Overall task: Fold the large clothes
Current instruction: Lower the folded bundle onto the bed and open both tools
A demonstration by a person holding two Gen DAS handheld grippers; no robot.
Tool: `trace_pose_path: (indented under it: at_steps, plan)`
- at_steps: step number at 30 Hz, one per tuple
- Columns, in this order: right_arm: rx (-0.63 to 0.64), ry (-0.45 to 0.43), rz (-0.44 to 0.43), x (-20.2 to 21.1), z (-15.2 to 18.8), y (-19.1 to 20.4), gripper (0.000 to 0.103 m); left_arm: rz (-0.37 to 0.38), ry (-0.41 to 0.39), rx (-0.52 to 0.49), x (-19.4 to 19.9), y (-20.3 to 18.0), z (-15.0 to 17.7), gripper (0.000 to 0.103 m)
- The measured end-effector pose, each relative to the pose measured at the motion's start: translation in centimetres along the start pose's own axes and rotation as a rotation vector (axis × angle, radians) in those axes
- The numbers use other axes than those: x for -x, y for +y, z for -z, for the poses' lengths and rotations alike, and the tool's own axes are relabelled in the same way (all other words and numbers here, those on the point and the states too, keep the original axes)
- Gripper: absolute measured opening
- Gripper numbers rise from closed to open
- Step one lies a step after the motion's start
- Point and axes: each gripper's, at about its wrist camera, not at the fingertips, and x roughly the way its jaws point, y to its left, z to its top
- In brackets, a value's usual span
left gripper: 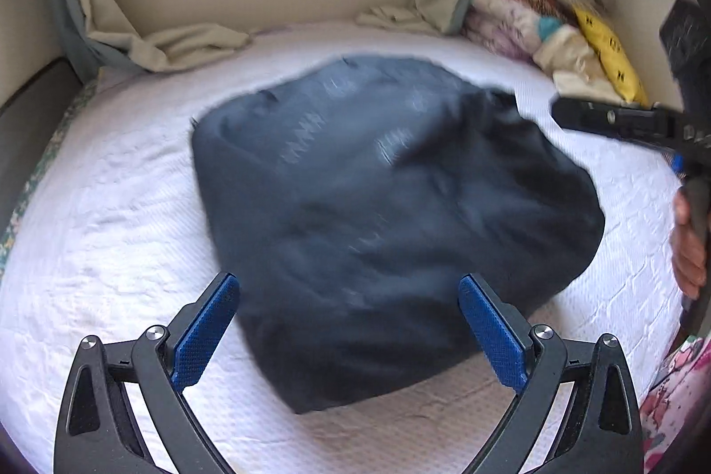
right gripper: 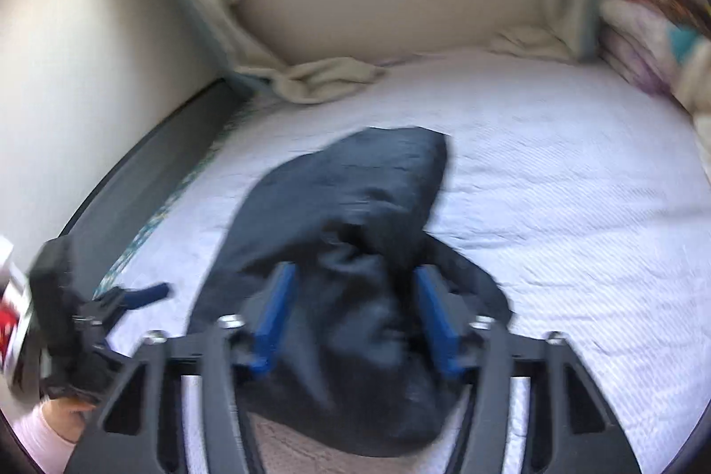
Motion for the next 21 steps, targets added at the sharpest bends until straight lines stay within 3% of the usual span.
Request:
trace_pose_path:
  at_steps: [2,4,11,21]
  plan:
    - [0.033,0.041,-0.017,-1.2,1.0,1.0,0.029,-0.008,0.052,0.013,-1.7,-0.5,0.4,0.101]
    - [0.041,0.107,0.022,-3.2,2.1,1.1,0.019,-0.035,0.069,0.003,-2.5,-0.6,1.0,0.103]
    - [0.037,0.256,0.123,-9.1,5.0,-0.6,0.018,-0.057,0.081,-0.03,-3.4,-1.4,2.0,0.103]
    - [-0.095,0.292,0.084,-11.5,5.4,-3.5,0.017,-0.082,0.084,-0.034,-4.6,-1.9,1.9,0.103]
